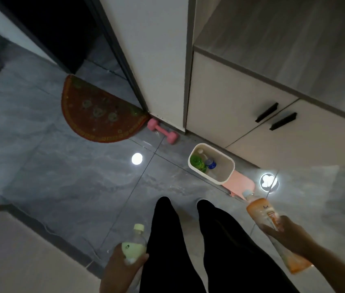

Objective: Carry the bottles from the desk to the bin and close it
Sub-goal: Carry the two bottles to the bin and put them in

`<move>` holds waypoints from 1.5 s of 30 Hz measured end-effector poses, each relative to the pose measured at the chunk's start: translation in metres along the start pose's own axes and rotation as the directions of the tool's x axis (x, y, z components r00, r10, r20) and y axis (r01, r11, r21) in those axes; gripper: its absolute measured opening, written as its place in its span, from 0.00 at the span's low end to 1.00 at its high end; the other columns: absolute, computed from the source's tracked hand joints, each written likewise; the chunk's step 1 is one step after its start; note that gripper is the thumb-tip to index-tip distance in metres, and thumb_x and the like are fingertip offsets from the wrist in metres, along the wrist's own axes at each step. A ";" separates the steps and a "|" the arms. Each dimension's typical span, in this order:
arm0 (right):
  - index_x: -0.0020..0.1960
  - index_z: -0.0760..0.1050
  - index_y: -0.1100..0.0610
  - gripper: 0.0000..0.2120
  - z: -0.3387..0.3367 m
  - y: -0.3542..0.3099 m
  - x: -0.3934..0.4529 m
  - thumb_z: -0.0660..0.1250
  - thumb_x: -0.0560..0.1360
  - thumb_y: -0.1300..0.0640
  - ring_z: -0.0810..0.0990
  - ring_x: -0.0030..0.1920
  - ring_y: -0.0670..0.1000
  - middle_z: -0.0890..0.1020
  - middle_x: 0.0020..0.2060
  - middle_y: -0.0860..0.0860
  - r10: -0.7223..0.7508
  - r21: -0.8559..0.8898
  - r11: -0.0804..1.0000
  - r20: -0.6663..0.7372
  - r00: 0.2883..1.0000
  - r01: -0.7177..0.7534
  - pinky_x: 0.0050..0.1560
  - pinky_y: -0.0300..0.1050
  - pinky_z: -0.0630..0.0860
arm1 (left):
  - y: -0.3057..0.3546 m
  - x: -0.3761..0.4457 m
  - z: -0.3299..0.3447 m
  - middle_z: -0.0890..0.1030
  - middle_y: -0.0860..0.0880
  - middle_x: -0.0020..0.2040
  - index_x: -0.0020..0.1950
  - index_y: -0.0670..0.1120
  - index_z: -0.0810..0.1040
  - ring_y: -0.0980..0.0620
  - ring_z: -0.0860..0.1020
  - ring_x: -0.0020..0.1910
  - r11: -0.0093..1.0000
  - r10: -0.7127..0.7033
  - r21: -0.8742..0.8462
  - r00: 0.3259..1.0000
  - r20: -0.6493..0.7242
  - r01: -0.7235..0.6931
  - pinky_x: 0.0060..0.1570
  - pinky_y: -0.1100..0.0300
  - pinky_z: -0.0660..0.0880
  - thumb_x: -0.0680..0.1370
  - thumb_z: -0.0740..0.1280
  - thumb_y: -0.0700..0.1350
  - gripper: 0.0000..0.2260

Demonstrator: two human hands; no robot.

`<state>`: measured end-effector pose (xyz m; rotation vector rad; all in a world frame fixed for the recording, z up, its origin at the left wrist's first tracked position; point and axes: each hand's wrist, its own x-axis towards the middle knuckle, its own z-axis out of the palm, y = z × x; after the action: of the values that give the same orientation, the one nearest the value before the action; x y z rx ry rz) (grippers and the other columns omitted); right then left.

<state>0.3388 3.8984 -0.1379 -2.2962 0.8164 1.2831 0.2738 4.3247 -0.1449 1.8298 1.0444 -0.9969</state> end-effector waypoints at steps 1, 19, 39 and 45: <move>0.53 0.70 0.58 0.25 0.010 -0.003 -0.002 0.69 0.69 0.40 0.73 0.41 0.55 0.77 0.45 0.55 0.027 0.034 0.999 -0.012 1.000 -0.027 0.41 0.46 0.67 | 0.009 0.011 -0.010 0.74 0.50 0.50 0.62 0.45 0.68 0.49 0.74 0.48 0.998 0.015 0.056 1.000 0.027 -0.016 0.46 0.58 0.69 0.62 0.77 0.56 0.34; 0.53 0.61 0.48 0.20 0.104 -0.062 0.117 0.63 0.71 0.37 0.77 0.43 0.48 0.74 0.41 0.45 -0.055 0.430 0.900 -0.051 0.997 0.072 0.40 0.41 0.71 | 0.219 0.212 0.111 0.71 0.46 0.66 0.71 0.51 0.57 0.44 0.74 0.61 0.247 0.489 0.799 0.782 0.386 -0.549 0.55 0.51 0.72 0.67 0.64 0.66 0.38; 0.50 0.63 0.39 0.30 0.189 -0.048 0.306 0.52 0.52 0.25 0.80 0.38 0.38 0.78 0.36 0.38 -0.089 0.599 0.757 -0.298 0.950 0.259 0.35 0.31 0.75 | 0.254 0.426 0.370 0.73 0.46 0.64 0.66 0.48 0.68 0.46 0.70 0.63 -0.447 0.603 0.594 0.265 0.752 -0.668 0.65 0.52 0.64 0.74 0.65 0.52 0.22; 0.56 0.65 0.40 0.35 0.193 -0.049 0.325 0.54 0.54 0.25 0.82 0.41 0.41 0.81 0.41 0.41 -0.115 0.607 0.732 -0.339 0.934 0.311 0.44 0.39 0.79 | 0.243 0.444 0.362 0.69 0.47 0.70 0.72 0.47 0.62 0.47 0.66 0.67 -0.334 0.718 0.585 0.202 0.666 -0.739 0.66 0.54 0.57 0.72 0.68 0.55 0.32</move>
<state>0.3827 3.9501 -0.5132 -1.9175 0.8776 0.4456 0.5618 4.0427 -0.6192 2.5815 -1.2538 -0.5843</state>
